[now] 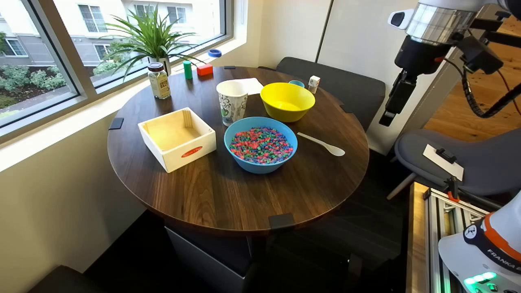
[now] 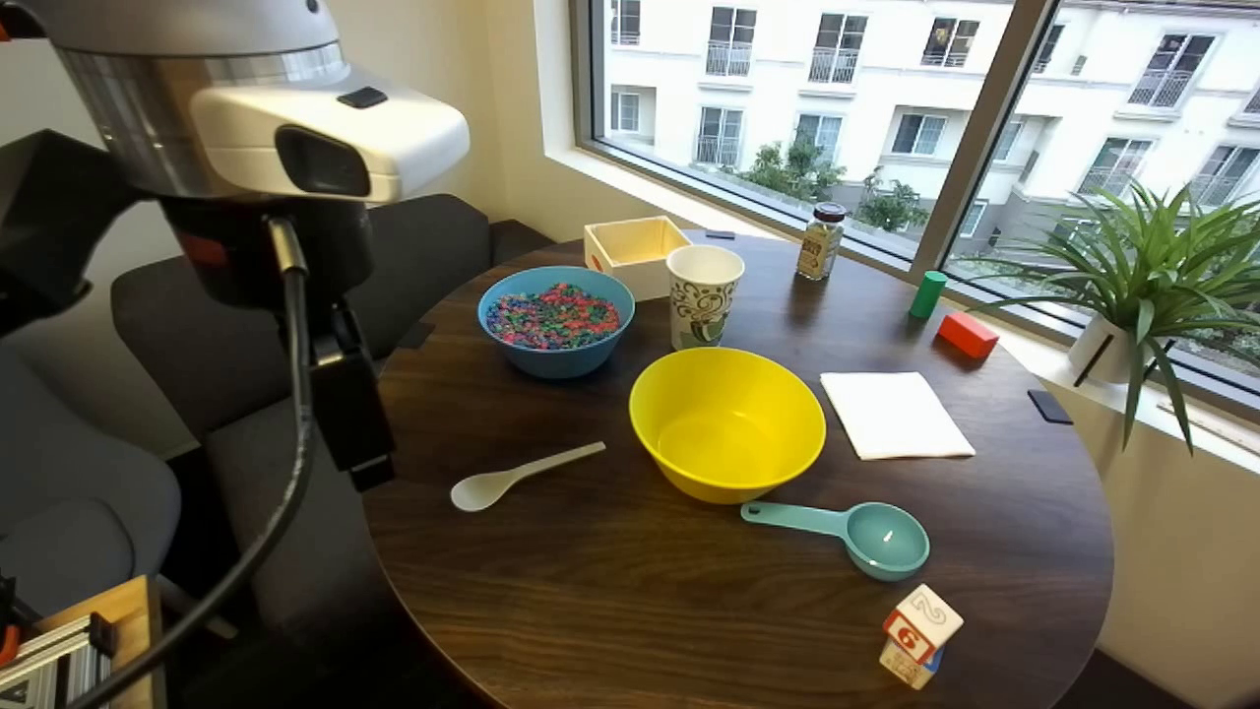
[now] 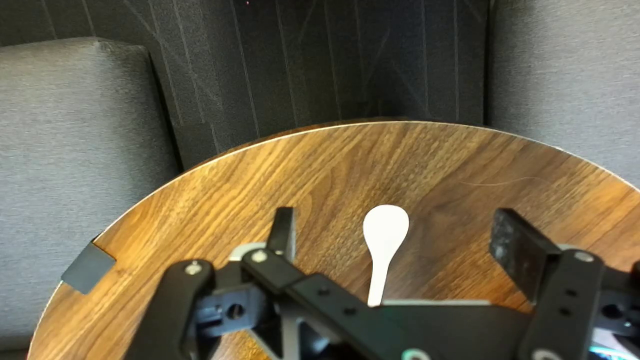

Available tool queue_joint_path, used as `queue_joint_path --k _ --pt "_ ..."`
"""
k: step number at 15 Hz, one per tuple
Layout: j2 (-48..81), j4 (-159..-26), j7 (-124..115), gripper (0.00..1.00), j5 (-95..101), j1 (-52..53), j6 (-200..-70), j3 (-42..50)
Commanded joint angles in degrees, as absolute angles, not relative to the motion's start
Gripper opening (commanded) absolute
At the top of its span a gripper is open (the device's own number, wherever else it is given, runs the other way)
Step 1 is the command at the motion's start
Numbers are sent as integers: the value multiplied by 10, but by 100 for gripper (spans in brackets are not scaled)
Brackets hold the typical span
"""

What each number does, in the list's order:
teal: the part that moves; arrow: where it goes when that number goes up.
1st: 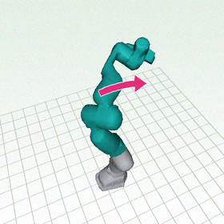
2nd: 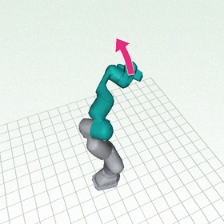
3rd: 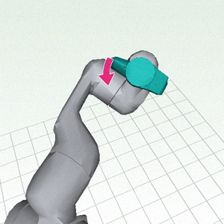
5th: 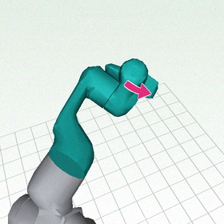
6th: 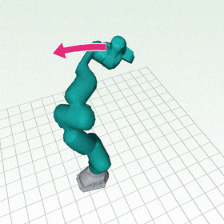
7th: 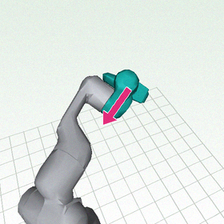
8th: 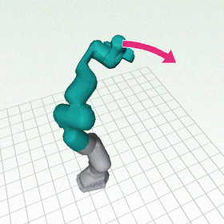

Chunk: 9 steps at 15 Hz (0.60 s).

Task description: Use the spoon to scoop out of the blue bowl, empty the content into the yellow bowl and the cup and place the spoon back

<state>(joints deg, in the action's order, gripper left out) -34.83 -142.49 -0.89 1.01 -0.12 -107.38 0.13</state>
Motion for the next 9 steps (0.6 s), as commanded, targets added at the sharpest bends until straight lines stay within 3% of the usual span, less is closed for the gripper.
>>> queue_joint_path --k 1,9 --pt "-348 -1424 -9 100 9 -2 -1072 0" --pt "-274 -1413 -1 100 16 -22 -1221 22"
